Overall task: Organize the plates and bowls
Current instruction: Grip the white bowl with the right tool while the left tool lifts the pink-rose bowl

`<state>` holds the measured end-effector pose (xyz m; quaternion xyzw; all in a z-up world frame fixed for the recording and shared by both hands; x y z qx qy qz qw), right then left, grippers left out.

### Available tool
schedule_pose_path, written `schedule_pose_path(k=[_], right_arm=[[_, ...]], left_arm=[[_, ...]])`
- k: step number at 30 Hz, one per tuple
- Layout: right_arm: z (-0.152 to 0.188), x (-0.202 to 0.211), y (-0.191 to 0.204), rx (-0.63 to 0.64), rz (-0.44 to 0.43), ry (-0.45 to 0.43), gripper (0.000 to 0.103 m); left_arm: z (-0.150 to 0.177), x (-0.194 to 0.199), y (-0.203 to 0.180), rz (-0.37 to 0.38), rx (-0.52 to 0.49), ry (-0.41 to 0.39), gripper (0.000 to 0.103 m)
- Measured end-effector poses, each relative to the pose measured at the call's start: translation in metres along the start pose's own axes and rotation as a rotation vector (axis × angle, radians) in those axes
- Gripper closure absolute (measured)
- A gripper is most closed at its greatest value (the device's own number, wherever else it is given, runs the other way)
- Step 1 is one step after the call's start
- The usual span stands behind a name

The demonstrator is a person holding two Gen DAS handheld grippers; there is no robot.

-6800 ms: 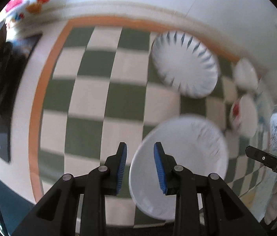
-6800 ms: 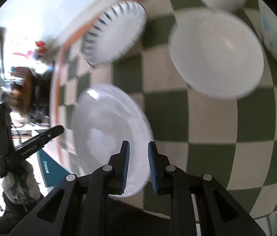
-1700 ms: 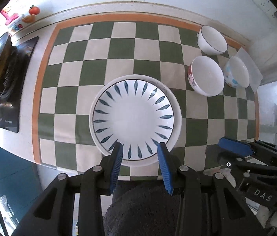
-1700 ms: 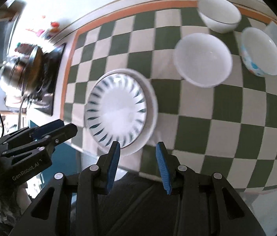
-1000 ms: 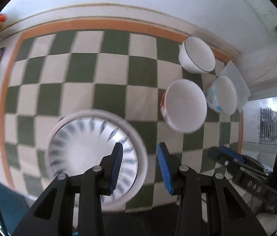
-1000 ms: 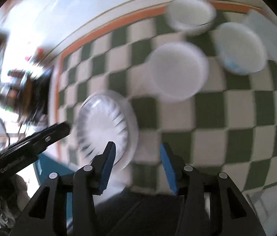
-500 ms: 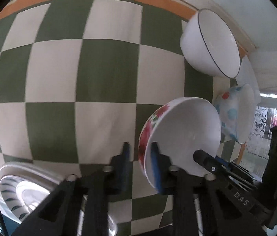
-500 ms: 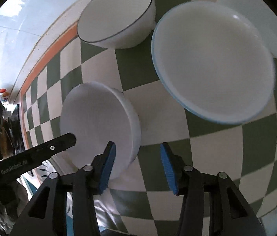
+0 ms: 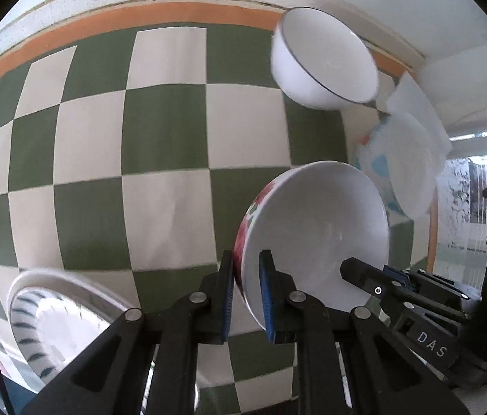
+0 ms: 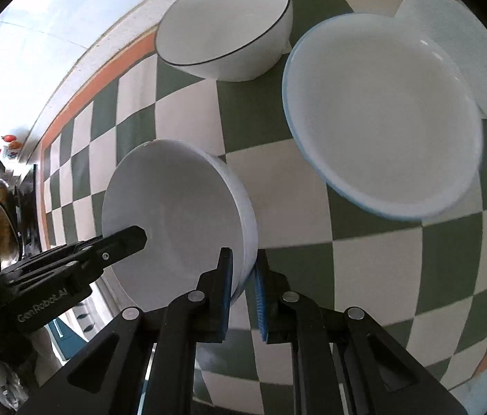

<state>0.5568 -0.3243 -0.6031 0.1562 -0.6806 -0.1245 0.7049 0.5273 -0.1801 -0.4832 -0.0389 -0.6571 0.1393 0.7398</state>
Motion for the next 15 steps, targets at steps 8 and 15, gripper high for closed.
schedule_pose_path(k=[8,15], right_arm=[[0.054,0.019,0.001,0.004,-0.019,0.017,0.089],[0.089,0.022,-0.010,0.008,-0.008,0.041,0.089]], left_arm=[[0.043,0.009,-0.013,-0.003,-0.049,0.007,0.091],[0.077,-0.011,-0.015,-0.012,-0.064,0.054,0.091]])
Point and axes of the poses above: each gripper's, at about its wrist camera, not at the fingertips, and x roughly against the way its jaws point, y to its left, z to its underside, the point moved 10 cm from there along -x, roughly the way its jaws point, and after that the axes turned 10 degrees about x, right-handed, at the moved point
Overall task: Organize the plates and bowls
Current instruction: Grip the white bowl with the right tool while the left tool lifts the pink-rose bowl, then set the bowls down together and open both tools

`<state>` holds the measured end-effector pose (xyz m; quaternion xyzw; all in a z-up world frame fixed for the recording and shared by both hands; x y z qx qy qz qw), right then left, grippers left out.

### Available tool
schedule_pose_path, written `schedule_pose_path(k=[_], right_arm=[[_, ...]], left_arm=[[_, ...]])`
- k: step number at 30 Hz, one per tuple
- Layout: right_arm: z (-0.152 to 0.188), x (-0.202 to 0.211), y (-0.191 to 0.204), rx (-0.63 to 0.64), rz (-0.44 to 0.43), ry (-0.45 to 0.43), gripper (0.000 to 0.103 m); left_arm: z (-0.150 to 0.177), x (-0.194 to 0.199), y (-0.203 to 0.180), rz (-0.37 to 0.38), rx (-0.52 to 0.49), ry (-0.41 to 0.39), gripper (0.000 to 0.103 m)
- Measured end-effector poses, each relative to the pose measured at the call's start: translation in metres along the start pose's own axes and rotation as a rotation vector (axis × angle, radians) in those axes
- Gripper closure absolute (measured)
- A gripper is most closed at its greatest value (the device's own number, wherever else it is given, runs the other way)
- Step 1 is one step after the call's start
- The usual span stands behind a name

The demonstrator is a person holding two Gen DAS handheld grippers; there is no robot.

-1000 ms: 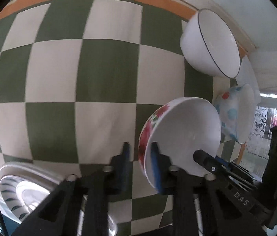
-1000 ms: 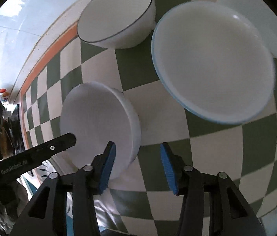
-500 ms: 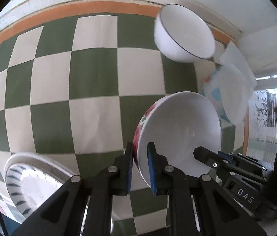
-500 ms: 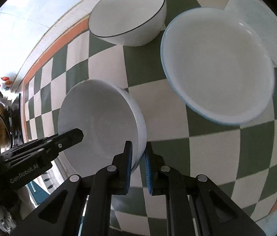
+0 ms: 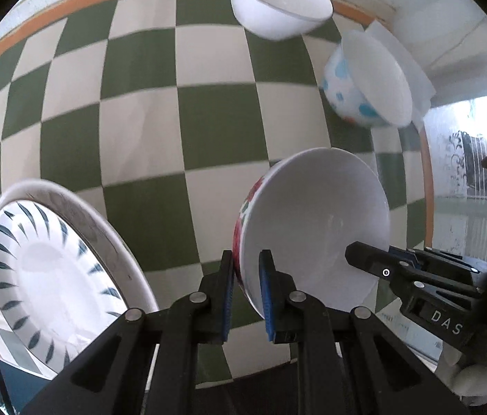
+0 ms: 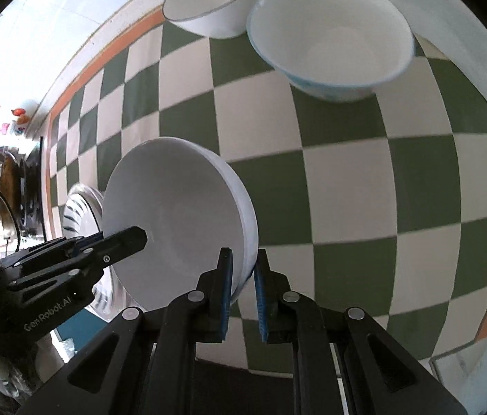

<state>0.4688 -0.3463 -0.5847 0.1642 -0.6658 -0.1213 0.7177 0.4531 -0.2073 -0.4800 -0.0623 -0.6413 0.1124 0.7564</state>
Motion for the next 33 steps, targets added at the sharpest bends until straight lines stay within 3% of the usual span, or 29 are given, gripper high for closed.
schedule_pose_path(k=[17,20,22,26,28,33], right_arm=[[0.026,-0.038,-0.007,-0.036,-0.024,0.084,0.089],[0.026,-0.037,-0.009,-0.034,-0.038,0.112,0.086],[0.025,-0.029,-0.009,-0.022,-0.047,0.112,0.086],[0.012,0.019,-0.024,-0.044,-0.052,0.028,0.081],[-0.002,0.044,-0.036,-0.070,-0.044,-0.034,0.074],[-0.054,0.082,-0.079,-0.116,0.021,-0.166,0.067]], left_arm=[[0.015,-0.039,-0.010,-0.014,0.015,0.084,0.091],[0.016,-0.030,-0.010,-0.003,0.042,0.091,0.090],[0.012,-0.012,-0.010,-0.024,0.042,0.047,0.090],[-0.010,0.029,-0.019,-0.023,0.035,-0.047,0.089],[-0.035,0.042,-0.037,0.013,0.036,-0.085,0.076],[-0.097,0.032,-0.073,0.052,0.048,-0.086,0.075]])
Point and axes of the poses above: each gripper's, at about its wrist camera, not at the fingertips, and x roughly against the way its jaws point, y to its left, z to its underside, the point moved 10 cm from there along -x, roughly the way its jaws point, and after that the axes turned 10 degrees about x, right-handed, at the moved point
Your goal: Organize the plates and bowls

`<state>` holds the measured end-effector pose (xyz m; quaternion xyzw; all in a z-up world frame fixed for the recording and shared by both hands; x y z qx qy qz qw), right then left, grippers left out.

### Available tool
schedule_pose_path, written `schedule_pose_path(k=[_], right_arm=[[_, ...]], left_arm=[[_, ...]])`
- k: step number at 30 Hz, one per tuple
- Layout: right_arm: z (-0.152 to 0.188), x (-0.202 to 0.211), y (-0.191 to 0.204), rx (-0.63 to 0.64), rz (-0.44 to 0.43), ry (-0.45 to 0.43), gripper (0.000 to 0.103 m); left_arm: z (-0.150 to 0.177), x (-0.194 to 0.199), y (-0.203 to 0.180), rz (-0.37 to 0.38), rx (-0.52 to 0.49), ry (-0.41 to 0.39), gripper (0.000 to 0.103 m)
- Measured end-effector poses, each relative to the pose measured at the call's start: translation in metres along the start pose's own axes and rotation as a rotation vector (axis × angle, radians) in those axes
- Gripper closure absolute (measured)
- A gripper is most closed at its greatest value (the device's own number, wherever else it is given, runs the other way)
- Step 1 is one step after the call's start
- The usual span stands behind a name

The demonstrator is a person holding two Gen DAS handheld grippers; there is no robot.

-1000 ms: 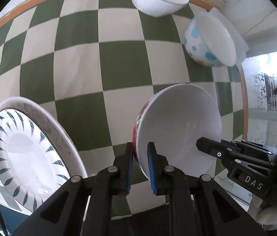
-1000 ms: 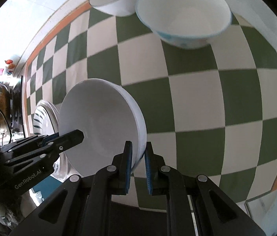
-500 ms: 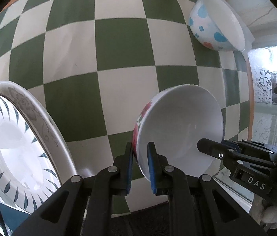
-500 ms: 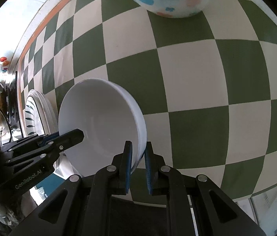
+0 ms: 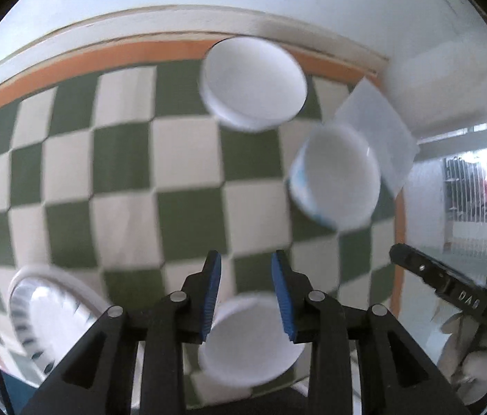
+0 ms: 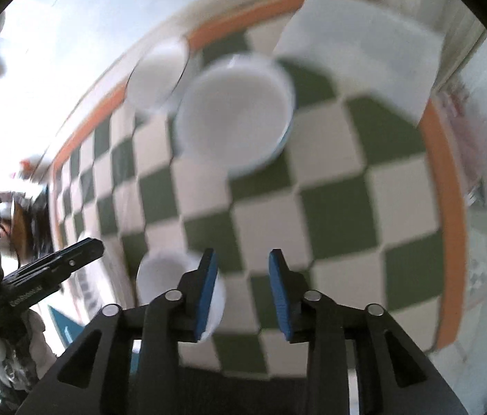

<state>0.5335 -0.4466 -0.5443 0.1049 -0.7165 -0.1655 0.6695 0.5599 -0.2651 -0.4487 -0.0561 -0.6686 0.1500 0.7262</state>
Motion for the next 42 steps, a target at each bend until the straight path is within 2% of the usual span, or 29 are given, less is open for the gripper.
schedule_pose_path(k=[2,6,9,13,14,15,17,19,20,22,29,36,42], right_arm=[[-0.025,-0.002,-0.014,-0.024,0.001,-0.016,0.063],[-0.060,-0.013,-0.031,-0.045,-0.001,-0.010,0.062],[-0.076,-0.028,-0.042,-0.045,0.008,0.015,0.062],[-0.080,-0.053,-0.046,-0.058,-0.013,0.055,0.062],[-0.083,-0.058,-0.047,-0.061,-0.013,0.063,0.062],[-0.084,-0.062,-0.048,-0.057,-0.008,0.066,0.062],[-0.086,-0.069,-0.050,-0.056,-0.001,0.073,0.063],[-0.089,-0.075,-0.049,-0.057,-0.003,0.073,0.076],[-0.089,-0.077,-0.046,-0.057,-0.011,0.074,0.090],[-0.090,-0.078,-0.043,-0.034,0.016,0.078,0.092],[-0.086,-0.075,-0.031,0.006,0.042,0.081,0.094],[-0.079,-0.046,-0.012,0.013,0.025,0.035,0.094],[-0.051,-0.013,0.023,0.039,-0.012,-0.001,0.094]], left_arm=[[-0.014,-0.011,-0.014,0.013,-0.013,0.016,0.075],[-0.040,-0.039,-0.039,-0.009,-0.031,0.041,0.075],[-0.046,-0.065,-0.048,-0.031,-0.044,0.082,0.075],[-0.047,-0.087,-0.054,-0.055,-0.058,0.110,0.077],[-0.047,-0.091,-0.054,-0.066,-0.071,0.103,0.081],[-0.046,-0.094,-0.056,-0.074,-0.087,0.105,0.091],[-0.044,-0.094,-0.058,-0.079,-0.104,0.098,0.093],[-0.043,-0.094,-0.060,-0.090,-0.120,0.079,0.093],[-0.042,-0.094,-0.061,-0.089,-0.117,0.075,0.093],[-0.042,-0.093,-0.060,-0.091,-0.113,0.069,0.093],[-0.033,-0.073,-0.056,-0.079,-0.099,0.040,0.093],[-0.010,-0.021,-0.053,-0.047,-0.118,-0.027,0.093],[0.015,0.030,-0.040,-0.037,-0.139,-0.082,0.093]])
Point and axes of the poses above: each gripper's, at about its wrist camera, not at the fingertips, and x roughly against the way its jaws point, y to its left, z to its underside, the point moved 10 cm from there along -x, roughly the way its jaws point, and after that the axes turned 10 degrees about x, right-handed, at the moved point
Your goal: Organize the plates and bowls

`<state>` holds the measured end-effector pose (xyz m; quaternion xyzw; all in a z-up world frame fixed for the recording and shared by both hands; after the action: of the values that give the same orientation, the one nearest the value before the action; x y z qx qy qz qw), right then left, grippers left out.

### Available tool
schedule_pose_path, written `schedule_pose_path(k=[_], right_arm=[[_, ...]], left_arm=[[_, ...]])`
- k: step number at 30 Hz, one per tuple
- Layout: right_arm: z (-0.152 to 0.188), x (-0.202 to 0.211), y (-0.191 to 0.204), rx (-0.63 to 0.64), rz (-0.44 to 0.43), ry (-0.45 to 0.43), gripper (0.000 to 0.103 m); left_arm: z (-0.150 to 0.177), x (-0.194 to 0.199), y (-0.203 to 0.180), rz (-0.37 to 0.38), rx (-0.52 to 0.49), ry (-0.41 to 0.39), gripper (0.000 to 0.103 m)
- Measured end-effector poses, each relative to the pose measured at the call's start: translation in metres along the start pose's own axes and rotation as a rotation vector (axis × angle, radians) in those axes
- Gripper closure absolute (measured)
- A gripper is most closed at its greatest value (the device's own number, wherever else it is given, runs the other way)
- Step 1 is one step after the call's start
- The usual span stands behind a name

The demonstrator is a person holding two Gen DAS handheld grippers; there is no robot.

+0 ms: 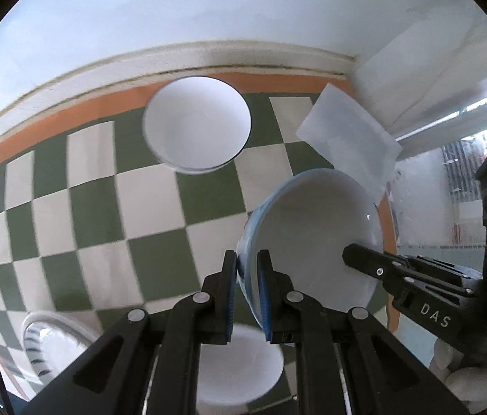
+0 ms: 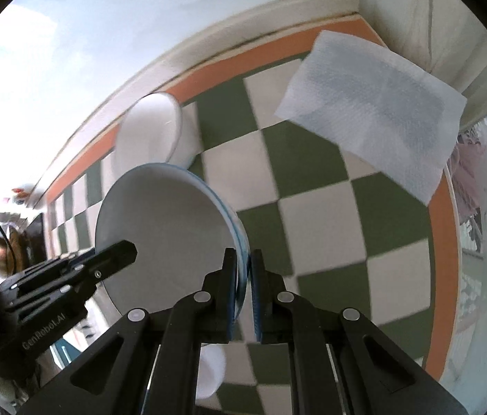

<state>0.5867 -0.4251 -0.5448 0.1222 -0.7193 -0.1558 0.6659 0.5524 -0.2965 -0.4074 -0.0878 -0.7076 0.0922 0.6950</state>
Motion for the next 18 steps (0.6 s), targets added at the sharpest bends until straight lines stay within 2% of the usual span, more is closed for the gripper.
schedule_pose_path(k=[5,9,18], right_arm=[[0.038,0.015,0.031,0.039,-0.023,0.004,0.094],[0.078,0.022,0.052,0.069,-0.033,0.026,0.094],[0.130,-0.003,0.063,0.074,-0.033,0.096,0.094]], left_arm=[[0.033,0.031,0.021,-0.010,-0.011,-0.020,0.093],[0.059,0.038,0.034,-0.013,-0.004,-0.016,0.093],[0.098,0.012,0.058,-0.005,0.046,0.053,0.093]])
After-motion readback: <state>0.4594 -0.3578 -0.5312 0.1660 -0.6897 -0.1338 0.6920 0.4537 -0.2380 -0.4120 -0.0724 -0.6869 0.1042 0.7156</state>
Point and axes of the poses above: each gripper's, at about its wrist camera, not at the fingertips, and x roughly against the way its jaws point, y to its left, z to its underside, the point moved 10 cm from there along -x, roughly the way its jaws point, and after that the axes turned 10 degrees about x, right-handed, at the moved point
